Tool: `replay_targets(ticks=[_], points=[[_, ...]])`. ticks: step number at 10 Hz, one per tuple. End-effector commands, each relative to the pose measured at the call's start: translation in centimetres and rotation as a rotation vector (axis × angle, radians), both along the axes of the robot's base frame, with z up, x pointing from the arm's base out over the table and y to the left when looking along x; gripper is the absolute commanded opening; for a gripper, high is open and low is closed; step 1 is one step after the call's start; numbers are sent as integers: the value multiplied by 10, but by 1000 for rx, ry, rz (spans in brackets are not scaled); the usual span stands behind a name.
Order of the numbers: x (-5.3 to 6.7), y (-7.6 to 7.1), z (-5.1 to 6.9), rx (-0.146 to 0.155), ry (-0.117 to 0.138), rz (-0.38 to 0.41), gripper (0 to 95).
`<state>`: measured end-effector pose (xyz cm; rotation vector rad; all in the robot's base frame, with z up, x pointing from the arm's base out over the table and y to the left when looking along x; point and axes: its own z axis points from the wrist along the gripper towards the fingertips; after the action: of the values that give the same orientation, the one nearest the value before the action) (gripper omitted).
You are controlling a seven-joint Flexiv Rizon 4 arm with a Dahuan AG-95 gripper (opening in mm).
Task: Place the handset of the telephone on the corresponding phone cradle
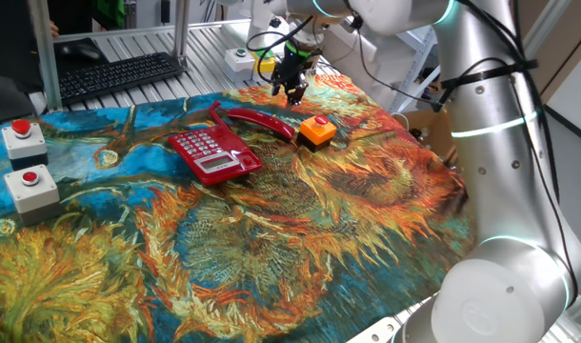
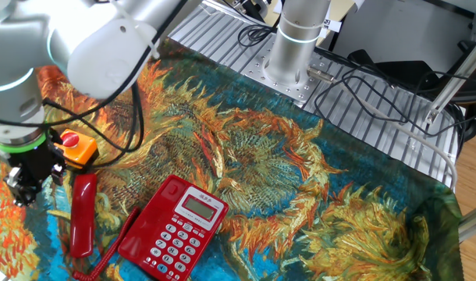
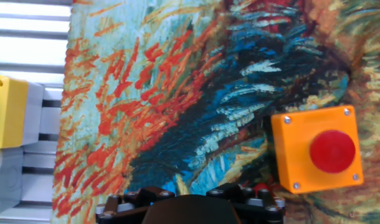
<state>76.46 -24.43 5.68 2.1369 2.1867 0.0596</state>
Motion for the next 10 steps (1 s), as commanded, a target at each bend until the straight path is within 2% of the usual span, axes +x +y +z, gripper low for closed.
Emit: replay_targets(ticks=[1,3,5,6,7,8,9,10], points=[[-3,0,1,-13,-2,-49,760],[-3,0,1,-24,0,-91,760],[-3,0,1,-59,12,-139,760],[-3,0,1,-58,40,-189,760],[-3,0,1,-57,51,-200,760],[-3,-1,0,-58,78,-222,760],[-4,-3,0,-53,91,-231,760],[-5,-6,-1,-40,92,-240,760]])
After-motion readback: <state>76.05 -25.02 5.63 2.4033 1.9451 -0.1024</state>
